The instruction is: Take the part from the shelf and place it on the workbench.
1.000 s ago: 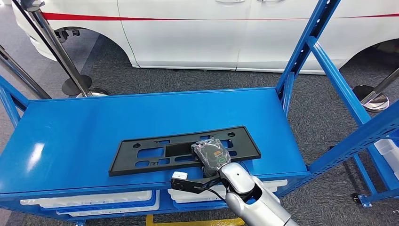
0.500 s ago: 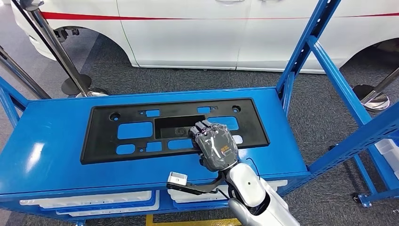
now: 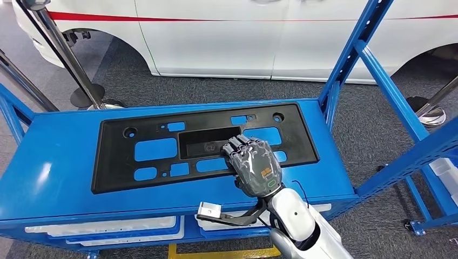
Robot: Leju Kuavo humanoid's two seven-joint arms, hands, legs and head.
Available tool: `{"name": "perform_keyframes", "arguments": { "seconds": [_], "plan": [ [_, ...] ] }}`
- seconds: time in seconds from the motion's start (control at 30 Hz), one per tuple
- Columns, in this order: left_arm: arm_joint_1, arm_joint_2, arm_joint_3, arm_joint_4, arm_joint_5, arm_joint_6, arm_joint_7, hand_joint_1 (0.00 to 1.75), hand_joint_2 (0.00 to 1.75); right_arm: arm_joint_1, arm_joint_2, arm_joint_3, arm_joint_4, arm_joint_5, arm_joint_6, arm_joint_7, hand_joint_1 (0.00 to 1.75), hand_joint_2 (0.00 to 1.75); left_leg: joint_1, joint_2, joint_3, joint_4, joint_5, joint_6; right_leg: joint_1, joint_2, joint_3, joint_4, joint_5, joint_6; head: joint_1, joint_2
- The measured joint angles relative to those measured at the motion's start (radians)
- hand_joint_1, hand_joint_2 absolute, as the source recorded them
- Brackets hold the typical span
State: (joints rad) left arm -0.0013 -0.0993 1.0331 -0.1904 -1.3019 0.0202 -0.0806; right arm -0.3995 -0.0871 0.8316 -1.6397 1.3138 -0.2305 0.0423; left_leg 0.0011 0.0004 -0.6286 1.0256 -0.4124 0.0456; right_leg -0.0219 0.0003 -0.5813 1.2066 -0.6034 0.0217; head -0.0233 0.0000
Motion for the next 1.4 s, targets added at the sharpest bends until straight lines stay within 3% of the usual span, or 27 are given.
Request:
{"name": "perform_keyframes", "arguments": {
  "seconds": [0.07,0.1,0.17,0.23,0.3,0.37,0.4,0.43,0.47,0.5,0.53,0.6,0.67,0.73,0.77,0.83,0.9,0.93,0.97,1.03,1.1,1.13,1.17,1.23,1.27,1.3,1.4],
  "plan": [
    [-0.001,0.0,0.0,0.0,-0.002,0.0,0.0,0.0,1.75,0.0,-0.002,0.0,-0.002,0.0,0.0,0.0,1.75,1.75,0.0,-0.001,-0.007,0.006,0.004,-0.008,0.002,0.0,0.06,-0.122,0.05,-0.005,0.0,0.0],
    [-0.001,0.0,0.0,0.0,-0.003,0.0,0.0,0.0,1.75,0.0,-0.003,0.0,-0.004,0.001,0.0,0.0,1.75,1.75,0.0,-0.001,-0.011,0.008,0.008,-0.014,0.005,0.001,0.074,-0.158,0.062,-0.008,0.0,0.0],
    [-0.001,0.0,0.0,0.0,-0.006,0.0,0.0,0.0,1.75,-0.001,-0.004,0.0,-0.006,0.002,-0.001,0.0,1.75,1.75,0.0,-0.002,-0.015,0.007,0.02,-0.031,0.012,0.002,0.071,-0.17,0.071,-0.015,-0.001,0.0],
    [0.001,0.001,0.0,0.0,-0.008,0.0,0.0,0.0,1.75,-0.002,-0.004,0.0,-0.006,0.003,-0.001,0.0,1.75,1.75,0.003,-0.003,-0.022,0.01,0.016,-0.046,0.009,0.0,0.061,-0.175,0.085,-0.03,-0.001,0.0],
    [0.002,0.001,0.0,0.0,-0.009,0.0,0.001,0.0,1.75,-0.003,-0.004,0.0,-0.007,0.003,-0.001,0.0,1.75,1.75,0.007,-0.004,-0.046,0.068,-0.047,-0.059,0.005,-0.004,0.044,-0.179,0.103,-0.048,-0.002,0.0],
    [0.001,0.0,0.0,0.0,-0.009,0.001,0.001,0.0,1.75,-0.003,-0.005,0.0,-0.008,0.003,-0.002,0.0,1.75,1.75,0.011,-0.003,-0.082,0.188,-0.139,-0.07,0.006,-0.007,0.022,-0.178,0.12,-0.055,-0.002,0.0],
    [0.001,0.0,0.0,0.0,-0.01,0.001,0.001,0.0,1.75,-0.003,-0.005,0.0,-0.008,0.002,-0.001,0.0,1.75,1.75,0.012,-0.003,-0.093,0.244,-0.167,-0.074,0.007,-0.008,0.009,-0.176,0.128,-0.054,-0.002,0.0],
    [0.001,0.001,0.0,0.0,-0.01,0.001,0.001,0.0,1.75,-0.002,-0.005,0.0,-0.008,0.002,-0.001,0.0,1.75,1.75,0.013,-0.003,-0.092,0.277,-0.173,-0.077,0.007,-0.008,-0.003,-0.174,0.135,-0.053,-0.002,0.0],
    [0.001,0.001,0.0,0.0,-0.01,0.001,0.002,0.0,1.75,-0.002,-0.005,0.0,-0.008,0.001,-0.001,0.0,1.75,1.75,0.014,-0.003,-0.074,0.275,-0.161,-0.078,0.007,-0.008,-0.015,-0.171,0.142,-0.052,-0.002,0.0],
    [0.001,0.001,0.0,0.0,-0.01,0.001,0.003,0.0,1.75,-0.002,-0.005,0.0,-0.008,0.0,-0.001,0.0,1.75,1.75,0.015,-0.003,-0.036,0.236,-0.135,-0.078,0.006,-0.008,-0.026,-0.167,0.148,-0.049,-0.002,0.0],
    [0.0,0.001,0.0,0.0,-0.01,0.002,0.005,0.0,1.75,-0.002,-0.005,0.0,-0.008,-0.002,-0.001,0.0,1.75,1.75,0.016,-0.003,0.016,0.167,-0.114,-0.077,0.006,-0.008,-0.035,-0.163,0.153,-0.046,-0.002,0.0],
    [-0.003,0.002,0.0,0.0,-0.01,0.002,0.009,0.0,1.75,-0.002,-0.005,-0.001,-0.011,-0.006,-0.001,0.0,1.75,1.75,0.013,-0.006,0.105,0.037,-0.101,-0.071,0.008,-0.008,-0.047,-0.156,0.162,-0.036,-0.002,0.0],
    [-0.004,0.002,0.0,0.0,-0.011,0.002,0.012,0.0,1.75,-0.003,-0.005,-0.001,-0.014,-0.01,-0.001,0.0,1.75,1.75,0.007,-0.008,0.127,-0.008,-0.107,-0.06,0.009,-0.008,-0.051,-0.157,0.175,-0.022,-0.001,0.0],
    [-0.004,0.002,0.0,0.0,-0.012,0.002,0.015,0.0,1.75,-0.002,-0.006,-0.002,-0.015,-0.011,-0.001,0.0,1.75,1.75,0.009,-0.006,0.118,-0.014,-0.091,-0.042,0.009,-0.007,-0.055,-0.157,0.178,-0.008,0.0,0.0],
    [-0.004,0.001,0.0,0.0,-0.012,0.002,0.015,0.0,1.75,-0.002,-0.006,-0.002,-0.016,-0.012,-0.001,0.0,1.75,1.75,0.011,-0.003,0.111,-0.017,-0.081,-0.031,0.009,-0.006,-0.062,-0.145,0.16,-0.004,0.0,0.0],
    [-0.005,0.001,0.0,0.0,-0.012,0.002,0.015,0.0,1.75,-0.002,-0.007,-0.002,-0.016,-0.012,-0.001,0.0,1.75,1.75,0.011,0.002,0.088,-0.02,-0.06,-0.014,0.008,-0.003,-0.091,-0.062,0.077,0.002,0.0,0.0],
    [-0.005,0.002,0.0,0.0,-0.012,0.002,0.015,0.0,1.75,-0.001,-0.008,-0.002,-0.016,-0.012,-0.001,0.0,1.75,1.75,0.006,0.004,0.059,-0.015,-0.04,-0.007,0.008,-0.002,-0.123,0.062,0.0,0.005,0.0,0.0],
    [-0.005,0.002,0.0,0.0,-0.012,0.002,0.015,0.0,1.75,0.0,-0.009,-0.002,-0.016,-0.012,-0.001,0.0,1.75,1.75,0.004,0.005,0.043,-0.012,-0.031,-0.006,0.008,-0.002,-0.126,0.101,-0.009,0.005,0.0,0.0],
    [-0.005,0.002,0.0,0.0,-0.012,0.002,0.015,0.0,1.75,0.0,-0.01,-0.002,-0.016,-0.012,-0.001,0.0,1.75,1.75,0.002,0.005,0.028,-0.009,-0.023,-0.007,0.009,-0.002,-0.114,0.109,0.003,0.004,0.0,0.0],
    [-0.005,0.001,0.0,0.0,-0.012,0.002,0.015,0.0,1.75,0.0,-0.011,-0.002,-0.016,-0.012,-0.001,0.0,1.75,1.75,-0.003,0.005,0.002,-0.001,-0.007,-0.009,0.012,-0.002,-0.037,0.023,0.055,-0.007,0.0,0.0],
    [-0.005,-0.002,0.0,0.0,-0.012,0.002,0.015,0.0,1.75,-0.001,-0.011,-0.002,-0.019,-0.012,-0.001,0.0,1.75,1.75,-0.006,0.005,-0.014,0.003,0.008,-0.015,0.019,-0.003,0.059,-0.115,0.067,-0.023,-0.001,0.0],
    [-0.005,-0.004,0.0,0.0,-0.012,0.002,0.015,0.0,1.75,-0.002,-0.011,-0.003,-0.02,-0.012,-0.001,0.0,1.75,1.75,-0.005,0.005,-0.016,0.003,0.016,-0.019,0.024,-0.002,0.086,-0.16,0.062,-0.029,-0.001,0.0],
    [-0.005,-0.005,0.0,0.0,-0.012,0.002,0.015,0.0,1.75,-0.003,-0.011,-0.003,-0.021,-0.012,-0.001,0.0,1.75,1.75,-0.004,0.005,-0.018,0.001,0.025,-0.026,0.027,-0.002,0.095,-0.182,0.058,-0.033,-0.001,0.0],
    [-0.004,-0.004,0.0,0.0,-0.014,0.003,0.015,0.0,1.75,-0.004,-0.012,-0.004,-0.024,-0.016,-0.001,0.0,1.75,1.75,-0.002,0.003,-0.022,-0.004,0.038,-0.038,0.026,-0.005,0.085,-0.194,0.079,-0.043,-0.001,0.0],
    [-0.003,-0.004,0.0,0.0,-0.016,0.003,0.016,0.0,1.75,-0.004,-0.012,-0.006,-0.026,-0.021,-0.001,0.0,1.75,1.75,-0.002,0.001,-0.029,0.002,0.024,-0.044,0.023,-0.007,0.076,-0.201,0.093,-0.051,-0.002,0.0],
    [-0.003,-0.003,0.0,0.0,-0.018,0.004,0.016,0.0,1.75,-0.002,-0.014,-0.008,-0.029,-0.027,-0.001,-0.001,1.75,1.75,-0.001,-0.001,-0.039,0.025,-0.009,-0.05,0.018,-0.009,0.064,-0.207,0.109,-0.058,-0.002,0.0],
    [-0.002,-0.004,0.0,0.0,-0.021,0.005,0.015,0.0,1.75,0.004,-0.025,-0.019,-0.049,-0.052,0.004,-0.004,1.75,1.75,0.012,-0.002,-0.072,0.179,-0.152,-0.069,0.014,-0.013,0.018,-0.21,0.15,-0.066,-0.004,0.0]
  ]
}}
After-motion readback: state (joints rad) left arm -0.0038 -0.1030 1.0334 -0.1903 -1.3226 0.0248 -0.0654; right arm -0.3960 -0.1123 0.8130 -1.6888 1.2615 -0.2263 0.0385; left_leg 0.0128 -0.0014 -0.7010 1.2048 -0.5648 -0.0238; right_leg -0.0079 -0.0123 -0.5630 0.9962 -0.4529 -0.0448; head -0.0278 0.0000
